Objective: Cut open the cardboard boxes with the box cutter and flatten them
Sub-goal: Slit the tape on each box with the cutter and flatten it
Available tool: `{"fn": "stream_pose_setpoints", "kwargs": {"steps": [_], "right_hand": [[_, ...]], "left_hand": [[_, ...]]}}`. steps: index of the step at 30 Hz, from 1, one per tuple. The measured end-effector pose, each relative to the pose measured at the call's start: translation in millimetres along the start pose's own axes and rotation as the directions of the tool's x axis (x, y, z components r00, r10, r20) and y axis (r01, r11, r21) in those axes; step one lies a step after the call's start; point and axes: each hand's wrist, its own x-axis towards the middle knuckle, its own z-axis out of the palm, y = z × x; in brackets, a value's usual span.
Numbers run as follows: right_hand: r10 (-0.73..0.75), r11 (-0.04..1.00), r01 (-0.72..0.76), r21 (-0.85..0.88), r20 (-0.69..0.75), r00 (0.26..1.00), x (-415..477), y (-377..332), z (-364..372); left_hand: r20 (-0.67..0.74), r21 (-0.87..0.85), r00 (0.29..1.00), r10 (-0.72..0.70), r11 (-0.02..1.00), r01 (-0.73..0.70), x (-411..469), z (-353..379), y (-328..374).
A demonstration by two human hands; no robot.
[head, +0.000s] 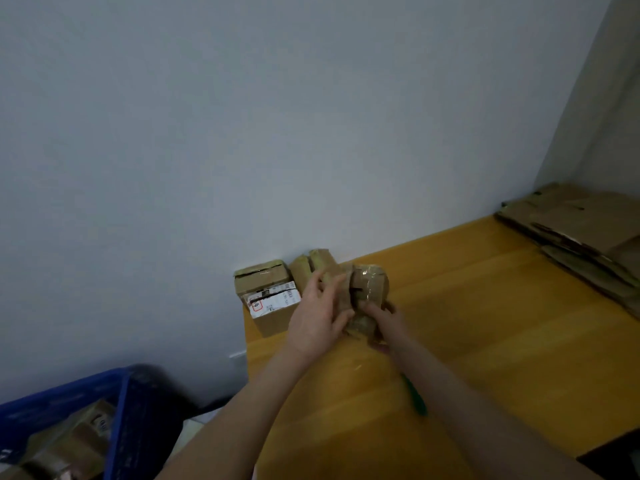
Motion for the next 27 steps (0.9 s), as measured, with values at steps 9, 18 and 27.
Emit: {"fn": "stream_pose_setpoints", "kwargs": {"steps": [9,18,27], "right_hand": [[-0.301,0.919,0.265,-0.291,-0.086,0.950,-12.5,3.3,6.5],[-0.007,0.997,0.013,-0.079,0.076,0.997,-12.4,1.8,-28.7],[-0.320,0.798,0.220,-0.560,-0.084,0.944,-0.8,-1.4,-15.0]], "left_hand": [[0.161,0.018,0.842,-0.514,0.855,0.518,3.6,7.3,16.4],[0.267,-0.330,0.818,-0.510,0.749,0.575,8.7,-8.0,3.6],[0.106,0.115,0.979,-0.172,0.980,0.160,4.7,-5.8,46.2]]}}
